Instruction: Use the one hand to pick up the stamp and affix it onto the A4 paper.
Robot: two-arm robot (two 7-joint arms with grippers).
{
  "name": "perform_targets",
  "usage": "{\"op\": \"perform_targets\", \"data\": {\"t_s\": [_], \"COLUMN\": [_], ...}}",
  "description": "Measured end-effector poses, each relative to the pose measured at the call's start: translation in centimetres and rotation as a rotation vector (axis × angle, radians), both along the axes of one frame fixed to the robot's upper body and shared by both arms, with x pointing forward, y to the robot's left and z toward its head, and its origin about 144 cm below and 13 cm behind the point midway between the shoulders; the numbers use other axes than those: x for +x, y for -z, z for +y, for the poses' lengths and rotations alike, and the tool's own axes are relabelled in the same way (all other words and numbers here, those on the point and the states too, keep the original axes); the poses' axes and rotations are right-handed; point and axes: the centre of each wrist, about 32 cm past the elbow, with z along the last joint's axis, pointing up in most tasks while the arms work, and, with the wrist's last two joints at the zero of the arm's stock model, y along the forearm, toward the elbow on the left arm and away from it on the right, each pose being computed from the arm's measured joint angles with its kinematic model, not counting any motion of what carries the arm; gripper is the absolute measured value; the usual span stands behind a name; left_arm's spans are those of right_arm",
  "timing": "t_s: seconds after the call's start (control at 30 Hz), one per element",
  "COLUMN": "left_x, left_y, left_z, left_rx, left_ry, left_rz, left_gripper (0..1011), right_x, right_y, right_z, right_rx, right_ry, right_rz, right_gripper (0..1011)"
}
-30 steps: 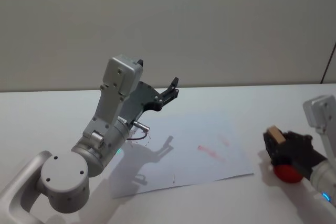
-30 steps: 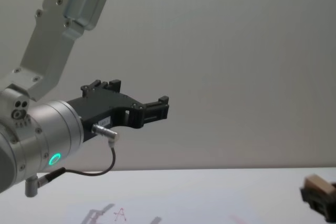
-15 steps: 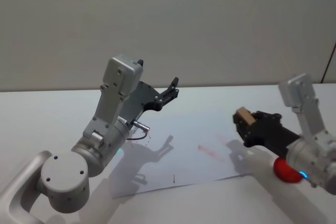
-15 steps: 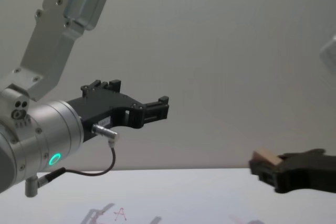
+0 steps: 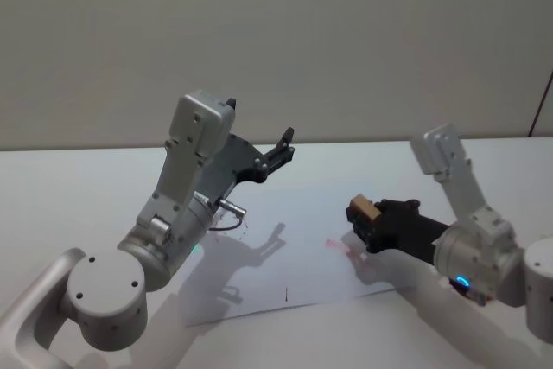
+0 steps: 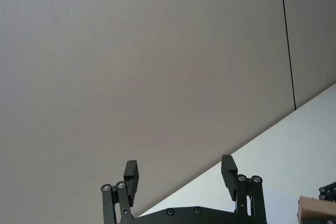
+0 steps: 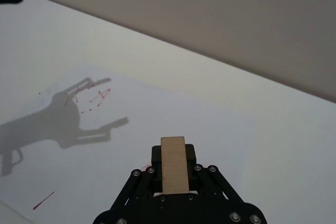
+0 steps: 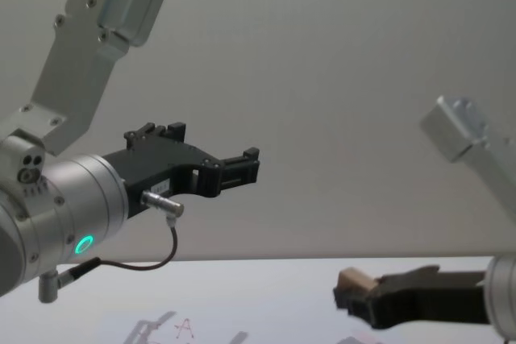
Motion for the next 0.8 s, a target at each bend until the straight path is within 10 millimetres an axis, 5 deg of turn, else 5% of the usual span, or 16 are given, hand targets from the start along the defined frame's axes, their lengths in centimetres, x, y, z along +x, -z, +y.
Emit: {"op": "perform_targets", "data": {"t_s": [0.8], "left_x": [0.0], "left_y": [0.0], "left_z": [0.0], "left_rx": [0.000], "left_ry": [0.000], "left_rz": [0.000], "left_gripper": [1001], "right_x": [2.8], "right_y": [2.5], "right_z": [2.7], "right_rx": [-0.091], "right_ry": [-0.074], "right_rz": [0.181], "right_gripper": [219]}}
